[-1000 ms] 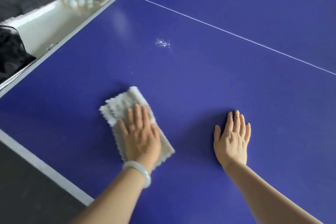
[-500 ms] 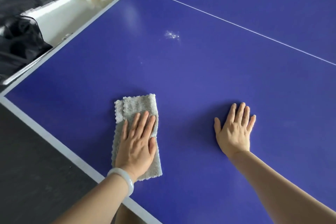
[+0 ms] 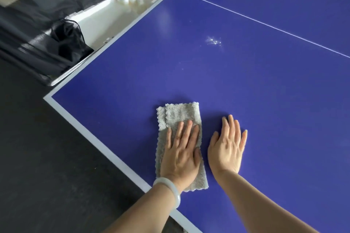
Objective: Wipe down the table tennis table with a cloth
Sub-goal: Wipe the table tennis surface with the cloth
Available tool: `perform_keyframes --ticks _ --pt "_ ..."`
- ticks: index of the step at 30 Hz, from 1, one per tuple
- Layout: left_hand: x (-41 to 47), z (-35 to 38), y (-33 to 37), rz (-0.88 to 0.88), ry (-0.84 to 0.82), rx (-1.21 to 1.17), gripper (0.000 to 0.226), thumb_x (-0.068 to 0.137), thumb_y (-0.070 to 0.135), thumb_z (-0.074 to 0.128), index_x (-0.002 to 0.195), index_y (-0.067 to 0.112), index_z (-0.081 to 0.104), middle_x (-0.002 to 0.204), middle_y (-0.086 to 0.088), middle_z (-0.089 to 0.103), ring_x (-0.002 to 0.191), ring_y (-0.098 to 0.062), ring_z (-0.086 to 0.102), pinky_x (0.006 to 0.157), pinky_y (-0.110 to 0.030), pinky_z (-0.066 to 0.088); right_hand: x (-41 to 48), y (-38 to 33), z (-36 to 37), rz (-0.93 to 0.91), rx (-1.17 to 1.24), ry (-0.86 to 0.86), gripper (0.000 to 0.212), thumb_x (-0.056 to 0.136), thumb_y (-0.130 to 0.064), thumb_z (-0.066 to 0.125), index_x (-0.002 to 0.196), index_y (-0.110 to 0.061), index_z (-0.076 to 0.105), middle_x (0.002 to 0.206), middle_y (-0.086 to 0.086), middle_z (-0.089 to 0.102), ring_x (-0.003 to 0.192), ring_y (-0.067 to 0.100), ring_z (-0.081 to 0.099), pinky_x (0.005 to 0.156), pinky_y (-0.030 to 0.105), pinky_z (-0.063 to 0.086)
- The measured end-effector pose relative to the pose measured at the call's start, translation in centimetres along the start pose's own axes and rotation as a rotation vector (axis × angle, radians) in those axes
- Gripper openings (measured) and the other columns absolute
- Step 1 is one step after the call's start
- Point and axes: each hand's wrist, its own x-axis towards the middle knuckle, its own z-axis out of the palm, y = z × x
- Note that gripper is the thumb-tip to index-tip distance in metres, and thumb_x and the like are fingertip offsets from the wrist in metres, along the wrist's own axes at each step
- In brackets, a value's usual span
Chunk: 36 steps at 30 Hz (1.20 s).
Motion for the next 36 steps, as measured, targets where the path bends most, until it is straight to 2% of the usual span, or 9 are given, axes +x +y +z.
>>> perform_keyframes --ticks 8,10,13,16,18,22,27,33,36 --pt "-5.8 -0.1 -9.4 0.37 0.005 -0.009 0.065 0.096 0.038 0.039 0.156 0.025 0.02 0.165 0.003 0.01 0.152 -0.02 0.008 0.119 -0.051 0.013 -0.2 -0.4 0.5 -0.07 -0.281 -0.138 0.072 0.099 -0.052 0.025 0.159 -0.017 0.008 0.167 0.011 -0.004 0.153 0.029 -0.011 0.12 0.051 -0.016" --pt "-4.4 -1.5 -14.8 0.235 0.033 0.083 0.062 0.098 0.038 0.031 0.157 0.027 0.016 0.165 0.004 0.01 0.152 -0.018 0.007 0.119 -0.051 0.016 -0.2 -0.5 0.4 -0.05 -0.266 -0.11 0.07 0.099 -0.051 0.026 0.16 -0.019 0.012 0.167 0.01 -0.001 0.153 0.027 -0.009 0.121 0.049 -0.014" --pt "-1.7 -3.2 -21.8 -0.197 0.047 0.104 0.058 0.102 0.038 0.017 0.158 0.025 0.006 0.165 0.002 0.001 0.152 -0.02 0.0 0.12 -0.051 0.012 -0.3 -0.7 0.3 -0.026 -0.24 -0.079 0.067 0.1 -0.049 0.03 0.159 -0.02 0.018 0.166 0.008 0.006 0.153 0.024 -0.004 0.122 0.047 -0.011" --pt "-0.5 -3.1 -20.5 -0.428 0.067 0.012 0.06 0.102 0.038 0.011 0.156 0.021 -0.007 0.163 -0.002 -0.013 0.15 -0.024 -0.014 0.121 -0.052 0.002 -0.3 -0.8 0.2 -0.024 -0.236 -0.058 0.065 0.1 -0.047 0.032 0.158 -0.02 0.021 0.166 0.009 0.009 0.153 0.024 -0.002 0.123 0.045 -0.011" --pt "-1.4 -2.3 -15.7 -0.321 0.071 -0.009 0.061 0.102 0.038 0.014 0.157 0.018 -0.003 0.164 -0.005 -0.007 0.151 -0.028 -0.01 0.12 -0.055 0.003 -0.4 -0.9 0.2 -0.023 -0.233 -0.042 0.064 0.1 -0.046 0.034 0.157 -0.019 0.023 0.166 0.009 0.011 0.153 0.024 0.0 0.123 0.045 -0.009" --pt "-4.8 -0.3 -7.6 0.174 0.019 -0.08 0.063 0.1 0.038 0.03 0.157 0.016 0.016 0.165 -0.005 0.003 0.152 -0.029 0.0 0.117 -0.058 0.015 -0.4 -1.0 0.0 -0.013 -0.215 -0.025 0.061 0.101 -0.042 0.039 0.156 -0.019 0.026 0.165 0.009 0.015 0.153 0.025 0.004 0.124 0.045 -0.006" --pt "-2.8 -1.0 -12.4 0.387 -0.015 0.026 0.061 0.101 0.041 0.027 0.157 0.025 0.011 0.165 0.003 0.002 0.152 -0.019 -0.003 0.121 -0.051 0.009 -0.4 -1.1 -0.1 -0.019 -0.217 -0.018 0.061 0.1 -0.043 0.039 0.156 -0.02 0.027 0.165 0.009 0.016 0.152 0.024 0.005 0.124 0.044 -0.006" --pt "2.3 -2.4 -18.1 0.008 0.06 0.057 0.059 0.102 0.044 0.014 0.157 0.025 0.007 0.165 0.001 0.002 0.152 -0.021 -0.005 0.122 -0.052 0.004 -0.3 -1.1 0.1 -0.028 -0.224 -0.012 0.061 0.101 -0.043 0.038 0.156 -0.02 0.025 0.165 0.009 0.015 0.153 0.024 0.004 0.124 0.043 -0.007" --pt "2.7 -2.5 -18.0 -0.054 0.085 0.056 0.059 0.101 0.042 0.015 0.157 0.024 0.011 0.165 0.001 0.004 0.152 -0.022 -0.001 0.121 -0.053 0.007 -0.2 -0.9 0.3 -0.04 -0.208 -0.017 0.059 0.102 -0.04 0.036 0.156 -0.02 0.026 0.165 0.008 0.015 0.153 0.024 0.004 0.124 0.043 -0.007"
